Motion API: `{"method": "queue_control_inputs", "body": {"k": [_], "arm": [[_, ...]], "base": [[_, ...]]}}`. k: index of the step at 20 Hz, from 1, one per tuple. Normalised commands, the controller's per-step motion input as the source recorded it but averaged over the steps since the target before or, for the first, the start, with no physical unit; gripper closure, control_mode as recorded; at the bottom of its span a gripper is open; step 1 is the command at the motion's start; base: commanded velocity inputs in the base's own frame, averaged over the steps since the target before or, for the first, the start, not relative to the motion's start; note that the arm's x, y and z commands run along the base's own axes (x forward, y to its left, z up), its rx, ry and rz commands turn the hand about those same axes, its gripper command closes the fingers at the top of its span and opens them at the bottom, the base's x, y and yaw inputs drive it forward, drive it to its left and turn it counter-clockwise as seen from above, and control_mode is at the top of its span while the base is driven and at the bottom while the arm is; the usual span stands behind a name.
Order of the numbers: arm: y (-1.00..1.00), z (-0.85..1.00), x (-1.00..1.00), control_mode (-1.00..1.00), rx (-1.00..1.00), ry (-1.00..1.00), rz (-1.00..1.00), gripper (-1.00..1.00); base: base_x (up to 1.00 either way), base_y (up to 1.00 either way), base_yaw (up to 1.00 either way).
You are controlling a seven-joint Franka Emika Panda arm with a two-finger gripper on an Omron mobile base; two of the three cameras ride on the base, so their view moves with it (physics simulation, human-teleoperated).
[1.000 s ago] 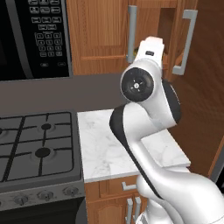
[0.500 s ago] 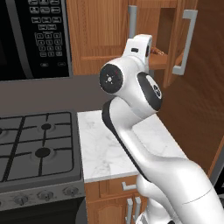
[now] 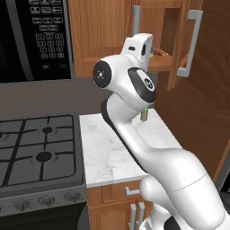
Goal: Pick the bar soap and sponge from the cabinet and place them on the counter.
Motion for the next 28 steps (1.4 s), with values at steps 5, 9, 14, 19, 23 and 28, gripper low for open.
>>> {"method": "queue_control_inputs", "body": {"k": [5,9,14,19,23,28], "arm": [[-0.23,0.00,0.04,-1.00,0.00,-0.01,-0.05,-1.00],[-0.28,0.00,0.01,-1.00,0.00,-0.01,-0.04,-1.00],[-0.27,0.00,0.08,-1.00,-0.03,-0.02,-0.02,-1.00],[-0.14,-0.01,0.30,-1.00,-0.06,0.00,-0.04,-1.00],[-0.12,-0.01,0.35,-1.00,-0.05,0.00,-0.04,-1.00],[-0.20,0.00,0.22,-1.00,-0.03,0.00,-0.07,-1.00]], "base": [[0.00,0.00,0.00],[0.00,0.00,0.00],[0.00,0.00,0.00],[0.00,0.00,0.00],[0.00,0.00,0.00],[0.00,0.00,0.00]]}}
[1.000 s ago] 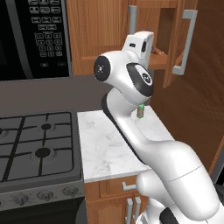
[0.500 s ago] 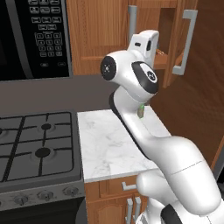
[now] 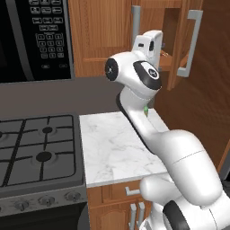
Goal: Pick the bar soap and sponge from the cabinet and place them on the counter.
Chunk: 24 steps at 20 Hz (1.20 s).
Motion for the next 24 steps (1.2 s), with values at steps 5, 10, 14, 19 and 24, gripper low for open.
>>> {"method": "queue_control_inputs", "body": {"k": [5,10,14,19,24], "arm": [[-0.08,0.00,0.15,-1.00,-0.03,0.00,-0.14,-1.00],[-0.09,0.00,0.11,-1.00,-0.02,0.00,-0.13,-1.00],[-0.06,0.00,0.12,-1.00,-0.03,0.00,-0.14,-1.00],[-0.16,0.00,0.10,-1.00,0.00,0.00,-0.11,-1.00],[-0.25,0.00,0.03,-1.00,0.00,0.00,-0.08,-1.00]], "base": [[0.00,0.00,0.00],[0.00,0.00,0.00],[0.00,0.00,0.00],[0.00,0.00,0.00],[0.00,0.00,0.00]]}}
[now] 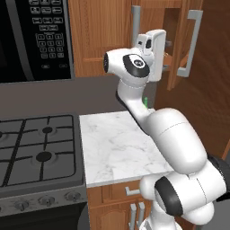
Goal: Pick the bar soap and sponge from the cabinet and place them on the counter.
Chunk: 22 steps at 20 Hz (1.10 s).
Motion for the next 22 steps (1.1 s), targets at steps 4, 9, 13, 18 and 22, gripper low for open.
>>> {"method": "queue_control_inputs", "body": {"k": [4,9,13,18,22], "arm": [[-0.41,0.00,0.00,-1.00,0.00,-0.02,-0.09,-1.00],[-0.59,0.04,-0.04,-1.00,0.00,-0.05,-0.11,-1.00],[-0.61,0.04,-0.07,-1.00,0.00,-0.07,-0.09,-1.00],[-0.42,0.01,0.00,-1.00,0.00,-0.05,-0.07,-1.00],[-0.55,0.01,-0.04,-1.00,0.00,-0.06,-0.06,-1.00]], "base": [[0.00,0.00,0.00],[0.00,0.00,0.00],[0.00,0.00,0.00],[0.00,0.00,0.00],[0.00,0.00,0.00]]}}
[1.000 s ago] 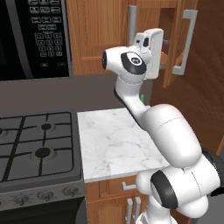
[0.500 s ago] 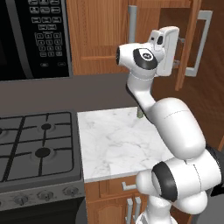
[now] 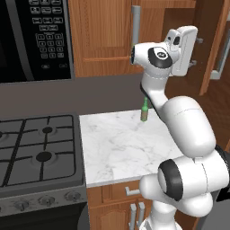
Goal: Pick the bar soap and sponge from the cabinet and place them on the counter.
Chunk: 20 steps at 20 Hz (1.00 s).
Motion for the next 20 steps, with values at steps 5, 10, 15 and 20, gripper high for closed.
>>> {"method": "queue_control_inputs", "body": {"k": [5,10,15,20], "arm": [[-0.66,0.01,-0.09,-1.00,0.00,-0.06,-0.07,-1.00],[-0.55,0.00,-0.03,-1.00,0.00,-0.06,-0.06,-1.00],[-0.33,0.00,0.00,-1.00,0.00,-0.06,-0.03,-1.00],[-0.05,0.00,-0.21,-1.00,0.08,-0.08,0.00,-1.00]], "base": [[0.00,0.00,0.00],[0.00,0.00,0.00],[0.00,0.00,0.00],[0.00,0.00,0.00]]}}
